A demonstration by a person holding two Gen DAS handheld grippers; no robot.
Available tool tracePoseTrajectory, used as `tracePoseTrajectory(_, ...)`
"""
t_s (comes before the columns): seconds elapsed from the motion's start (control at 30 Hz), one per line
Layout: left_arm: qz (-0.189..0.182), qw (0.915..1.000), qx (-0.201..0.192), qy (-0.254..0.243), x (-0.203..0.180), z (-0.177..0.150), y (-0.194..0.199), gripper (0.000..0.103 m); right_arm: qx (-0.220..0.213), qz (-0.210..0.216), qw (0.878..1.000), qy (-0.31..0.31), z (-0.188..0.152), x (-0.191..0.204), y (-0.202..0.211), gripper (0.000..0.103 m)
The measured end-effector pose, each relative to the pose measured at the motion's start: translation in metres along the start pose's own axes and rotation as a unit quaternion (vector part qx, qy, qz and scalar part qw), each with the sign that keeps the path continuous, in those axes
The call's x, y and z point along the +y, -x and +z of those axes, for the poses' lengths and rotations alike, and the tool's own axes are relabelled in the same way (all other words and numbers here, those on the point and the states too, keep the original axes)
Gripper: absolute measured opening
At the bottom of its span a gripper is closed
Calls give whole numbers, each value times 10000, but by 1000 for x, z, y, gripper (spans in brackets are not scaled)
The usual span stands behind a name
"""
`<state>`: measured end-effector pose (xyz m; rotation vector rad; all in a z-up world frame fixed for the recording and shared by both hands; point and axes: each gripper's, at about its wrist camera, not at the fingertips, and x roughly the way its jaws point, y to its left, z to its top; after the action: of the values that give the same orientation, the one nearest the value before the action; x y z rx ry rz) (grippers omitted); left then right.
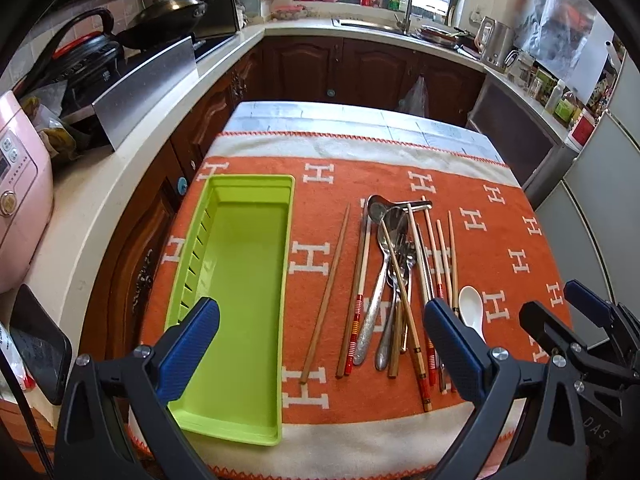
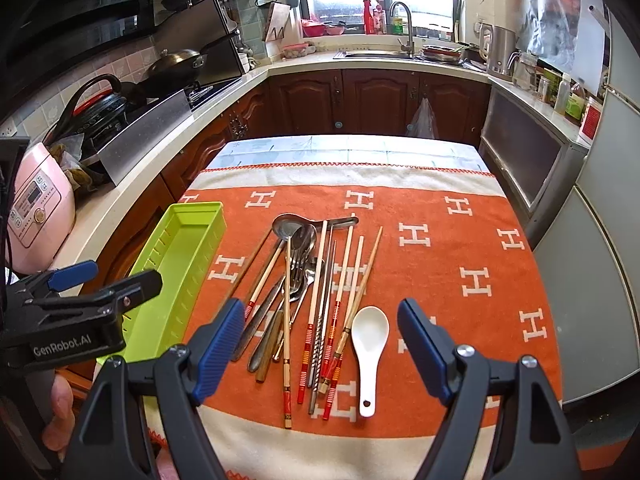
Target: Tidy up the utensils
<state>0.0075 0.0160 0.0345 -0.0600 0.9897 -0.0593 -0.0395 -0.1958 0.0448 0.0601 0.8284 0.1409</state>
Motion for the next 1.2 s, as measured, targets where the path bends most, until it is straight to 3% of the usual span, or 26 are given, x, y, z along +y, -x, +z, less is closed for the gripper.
tracePoseTrajectory(0.5,-20,9998,-169,-62,-2,30,1,102,-66,105,9999,-33,34,-7,1,79)
tracePoseTrajectory(0.67,-54,9999,19,-114,3,42,-15,102,-13,178,9998,4,45,-10,-9,70)
tracePoseTrajectory(0.93,489,9971,89,-580,-5,34,-48,102,512,542,9971,-133,42,-16,-55,60)
tracePoseTrajectory(1.1,316,9964,269,-740,-4,24,-68,94,910,600,9938,211,21,-2,-89,55)
tracePoseTrajectory(1.2,99,9966,365,-730,-3,18,-75,88,1162,748,9899,303,10,2,-108,46)
